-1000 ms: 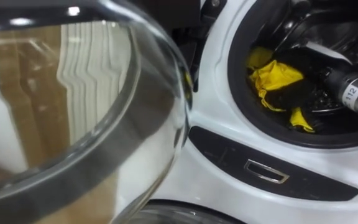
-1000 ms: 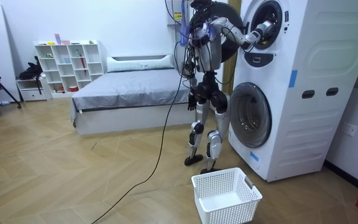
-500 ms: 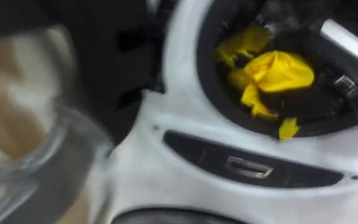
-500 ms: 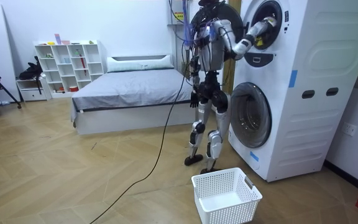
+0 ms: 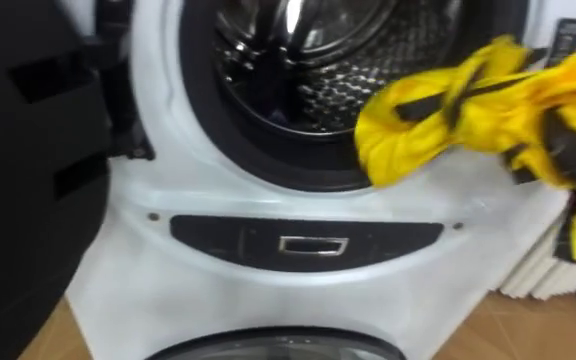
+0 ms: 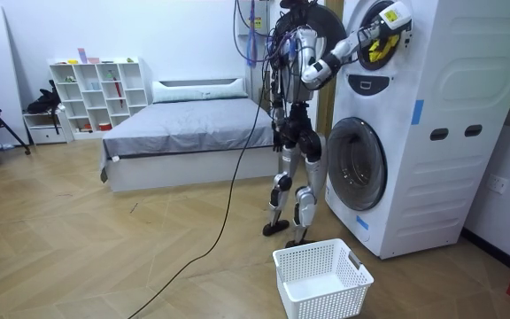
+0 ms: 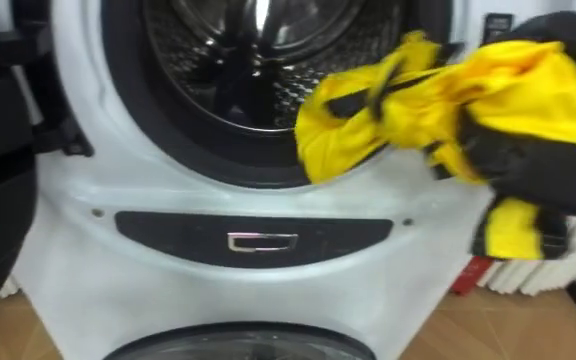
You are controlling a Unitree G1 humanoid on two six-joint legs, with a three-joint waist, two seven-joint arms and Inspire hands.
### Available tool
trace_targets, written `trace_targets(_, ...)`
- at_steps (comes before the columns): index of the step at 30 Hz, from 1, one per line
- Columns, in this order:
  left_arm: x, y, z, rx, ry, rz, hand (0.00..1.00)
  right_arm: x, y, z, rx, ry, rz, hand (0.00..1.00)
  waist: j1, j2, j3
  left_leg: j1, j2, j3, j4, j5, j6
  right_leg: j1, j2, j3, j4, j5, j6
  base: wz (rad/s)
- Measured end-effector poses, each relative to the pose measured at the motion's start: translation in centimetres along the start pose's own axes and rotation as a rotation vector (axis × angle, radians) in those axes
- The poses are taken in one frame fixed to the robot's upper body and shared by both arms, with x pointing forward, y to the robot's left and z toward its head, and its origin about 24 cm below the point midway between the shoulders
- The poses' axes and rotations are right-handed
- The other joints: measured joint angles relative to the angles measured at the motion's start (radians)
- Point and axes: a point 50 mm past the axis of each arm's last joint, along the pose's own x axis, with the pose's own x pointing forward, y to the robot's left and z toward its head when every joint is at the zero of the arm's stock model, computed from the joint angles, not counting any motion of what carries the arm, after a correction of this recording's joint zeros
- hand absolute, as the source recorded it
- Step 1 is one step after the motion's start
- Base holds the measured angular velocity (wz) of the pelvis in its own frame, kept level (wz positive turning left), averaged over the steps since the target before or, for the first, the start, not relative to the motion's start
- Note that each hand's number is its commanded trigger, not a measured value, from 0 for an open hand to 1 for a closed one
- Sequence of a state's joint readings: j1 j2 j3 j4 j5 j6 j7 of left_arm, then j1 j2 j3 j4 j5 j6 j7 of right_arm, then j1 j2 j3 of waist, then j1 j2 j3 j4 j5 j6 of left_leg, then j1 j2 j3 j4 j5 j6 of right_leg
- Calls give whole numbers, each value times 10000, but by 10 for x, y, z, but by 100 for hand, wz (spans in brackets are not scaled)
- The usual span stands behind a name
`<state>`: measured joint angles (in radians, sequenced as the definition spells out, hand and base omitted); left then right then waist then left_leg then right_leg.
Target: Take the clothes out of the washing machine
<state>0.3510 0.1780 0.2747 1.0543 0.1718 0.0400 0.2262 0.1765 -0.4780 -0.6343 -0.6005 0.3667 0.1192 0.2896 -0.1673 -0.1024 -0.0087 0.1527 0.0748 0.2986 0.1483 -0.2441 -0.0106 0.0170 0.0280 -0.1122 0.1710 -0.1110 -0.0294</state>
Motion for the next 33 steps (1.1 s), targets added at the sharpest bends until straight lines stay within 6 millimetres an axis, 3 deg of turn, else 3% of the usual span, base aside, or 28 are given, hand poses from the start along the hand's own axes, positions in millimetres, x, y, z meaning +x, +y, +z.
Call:
trace_targets(10, 4, 1, 20, 17, -498, 95, 0, -10, -1, -6, 592, 412, -283, 100, -348, -284, -10, 9, 117, 412, -56, -77, -73, -329, 111, 489, 154, -22, -47, -13)
trace_targets(17, 6, 7, 30, 111, -676, 213, 0, -18, -2, -14, 782, 988, -320, 100, -420, -295, -6, 108, 236, 1450, -3, -199, -191, -703, 448, 1416, 329, 69, -146, -45)
trace_targets(20, 7, 3, 42, 402, -921, -63, 0, -25, -6, -27, 672, 1716, -563, 100, -452, -137, 23, 188, 353, 2025, 60, -331, -325, -802, 662, 1921, 346, 138, -176, -47)
trace_targets(25, 6, -9, 61, 1122, -1376, -584, 0, -54, 3, -77, 924, 4384, -891, 100, -494, 109, 115, 156, 496, 3078, 85, -414, -430, -1301, 1009, 2761, 604, 287, -247, -66)
trace_targets(27, 6, -14, 71, 1234, -1509, -782, 0, -67, 13, -102, 1571, 5528, -911, 100, -737, 306, 201, 151, 501, 3451, 159, -474, -489, -1463, 1157, 3169, 655, 359, -248, -54)
trace_targets(30, 5, -20, 83, 1602, -1794, -1021, 0, -86, 21, -129, 2085, 6950, -1351, 100, -823, 658, 114, 177, 481, 3865, 173, -501, -523, -1671, 1330, 3582, 750, 392, -248, -46)
trace_targets(32, 5, -24, 83, 1657, -1542, -1161, 0, -98, 30, -143, 2459, 7648, -1590, 100, -886, 866, 63, 171, 489, 3882, 198, -501, -523, -1701, 1411, 3799, 680, 441, -254, -43)
trace_targets(33, 4, -26, 82, 1657, -1525, -1251, 0, -106, 37, -152, 2718, 8127, -1763, 100, -940, 950, 90, 163, 484, 3862, 208, -501, -523, -1745, 1457, 3880, 715, 444, -256, -33)
